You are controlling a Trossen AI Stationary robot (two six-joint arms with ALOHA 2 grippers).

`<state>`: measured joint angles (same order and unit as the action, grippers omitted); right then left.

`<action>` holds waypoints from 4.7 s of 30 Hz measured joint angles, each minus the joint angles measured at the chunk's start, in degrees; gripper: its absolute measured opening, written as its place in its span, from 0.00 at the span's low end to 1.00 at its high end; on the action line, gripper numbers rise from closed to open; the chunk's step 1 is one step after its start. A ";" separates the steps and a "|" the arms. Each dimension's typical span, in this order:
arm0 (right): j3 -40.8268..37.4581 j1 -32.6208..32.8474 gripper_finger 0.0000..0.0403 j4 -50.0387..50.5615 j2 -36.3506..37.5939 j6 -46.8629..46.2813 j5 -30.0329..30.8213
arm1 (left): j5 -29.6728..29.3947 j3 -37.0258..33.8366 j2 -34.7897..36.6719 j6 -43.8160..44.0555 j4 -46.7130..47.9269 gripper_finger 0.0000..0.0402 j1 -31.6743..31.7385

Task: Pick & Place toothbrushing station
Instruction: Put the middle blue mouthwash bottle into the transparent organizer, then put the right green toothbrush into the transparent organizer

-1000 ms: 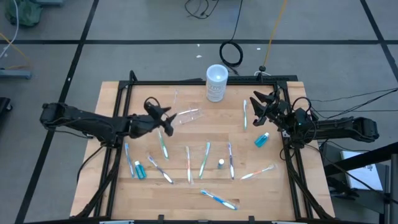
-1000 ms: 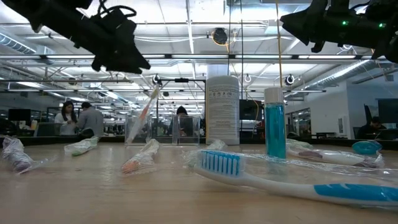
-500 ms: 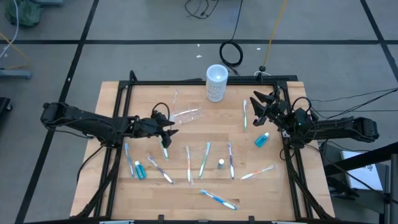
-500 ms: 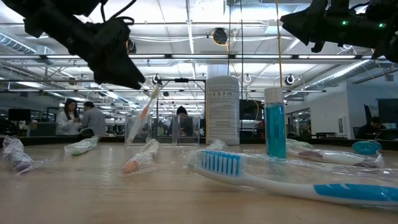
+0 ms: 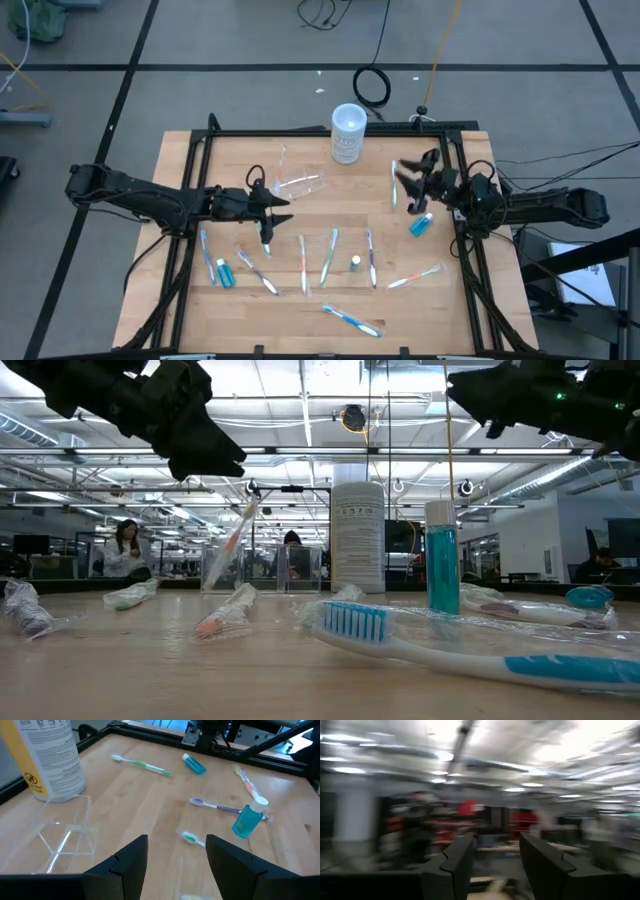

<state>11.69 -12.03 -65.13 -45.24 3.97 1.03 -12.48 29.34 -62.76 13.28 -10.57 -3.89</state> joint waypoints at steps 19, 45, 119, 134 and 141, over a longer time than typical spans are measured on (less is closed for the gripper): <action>25.44 10.04 0.37 36.28 -30.14 7.22 -43.43 | -1.06 0.00 -0.01 -0.09 1.85 0.52 0.05; 25.44 18.51 0.56 32.74 -45.69 6.12 -31.07 | -1.08 0.00 -0.02 0.48 2.62 0.52 0.05; 59.43 -1.62 0.25 32.33 -70.94 -5.71 4.63 | -29.08 -0.02 5.73 -14.59 3.52 0.52 -3.23; 59.43 -1.79 0.42 34.26 -70.79 -3.32 3.35 | -29.01 -0.02 5.73 -14.47 3.52 0.52 -3.23; 59.40 -0.30 0.44 40.75 -65.66 -1.17 3.28 | -28.56 -0.02 5.73 -13.18 4.68 0.52 -3.23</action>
<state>71.09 -12.33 -24.39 -110.90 2.80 4.31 -41.04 29.32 -57.04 0.10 -5.89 -7.11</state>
